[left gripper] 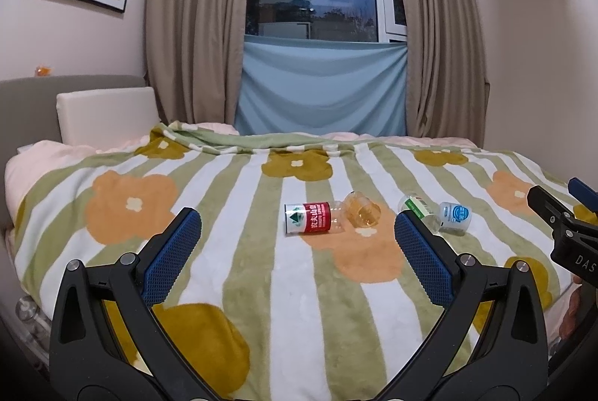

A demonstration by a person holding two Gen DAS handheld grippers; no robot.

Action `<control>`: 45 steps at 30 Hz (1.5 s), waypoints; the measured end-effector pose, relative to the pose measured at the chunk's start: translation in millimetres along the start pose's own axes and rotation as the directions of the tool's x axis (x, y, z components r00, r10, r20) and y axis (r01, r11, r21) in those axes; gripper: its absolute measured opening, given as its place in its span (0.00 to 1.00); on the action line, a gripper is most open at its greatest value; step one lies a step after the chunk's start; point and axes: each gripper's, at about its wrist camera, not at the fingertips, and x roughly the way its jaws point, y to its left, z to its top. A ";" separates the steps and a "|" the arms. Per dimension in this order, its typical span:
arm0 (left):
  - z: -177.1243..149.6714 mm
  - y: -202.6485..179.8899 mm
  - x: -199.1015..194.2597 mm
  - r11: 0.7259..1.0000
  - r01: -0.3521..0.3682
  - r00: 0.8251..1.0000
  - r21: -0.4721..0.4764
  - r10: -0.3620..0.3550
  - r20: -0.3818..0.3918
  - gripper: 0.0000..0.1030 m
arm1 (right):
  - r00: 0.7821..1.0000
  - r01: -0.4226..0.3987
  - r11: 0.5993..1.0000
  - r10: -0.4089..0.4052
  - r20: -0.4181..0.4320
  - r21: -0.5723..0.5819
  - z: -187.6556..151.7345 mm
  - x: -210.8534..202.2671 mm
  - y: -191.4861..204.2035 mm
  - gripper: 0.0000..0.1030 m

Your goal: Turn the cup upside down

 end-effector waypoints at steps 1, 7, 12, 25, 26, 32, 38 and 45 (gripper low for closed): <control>-0.1 -0.2 0.0 1.000 0.001 1.000 0.000 -0.001 0.000 1.00 | 1.000 0.000 1.000 0.000 0.000 -0.001 0.1 0.2 0.0 1.00; -1.6 -0.2 1.1 1.000 -0.006 1.000 0.001 0.006 -0.006 1.00 | 1.000 0.002 1.000 -0.002 0.004 -0.002 0.4 1.1 -0.8 1.00; -1.8 0.4 0.8 1.000 -0.006 1.000 0.002 0.006 -0.005 1.00 | 1.000 0.002 1.000 -0.002 0.004 -0.005 0.5 1.0 -0.8 1.00; -0.6 0.0 1.1 1.000 -0.007 1.000 0.000 0.007 -0.006 1.00 | 1.000 -0.009 1.000 0.009 0.007 0.008 -0.1 -0.3 -0.1 1.00; -0.6 0.0 1.1 1.000 -0.006 1.000 0.001 0.006 -0.006 1.00 | 1.000 -0.012 1.000 0.012 0.008 0.011 0.1 -0.4 -0.4 1.00; 3.2 -3.6 5.5 1.000 0.015 1.000 0.024 -0.015 -0.008 1.00 | 1.000 -0.016 1.000 0.016 0.005 0.004 -0.8 -0.4 1.1 1.00; 27.5 -7.8 40.2 0.978 0.112 0.994 0.174 -0.110 -0.023 1.00 | 1.000 -0.021 1.000 0.021 -0.010 -0.016 -0.3 2.0 -1.4 1.00; 35.1 -40.2 130.9 0.831 0.196 0.977 0.521 -0.117 -0.181 1.00 | 0.999 0.020 1.000 -0.020 -0.040 0.013 -3.7 11.1 -14.4 1.00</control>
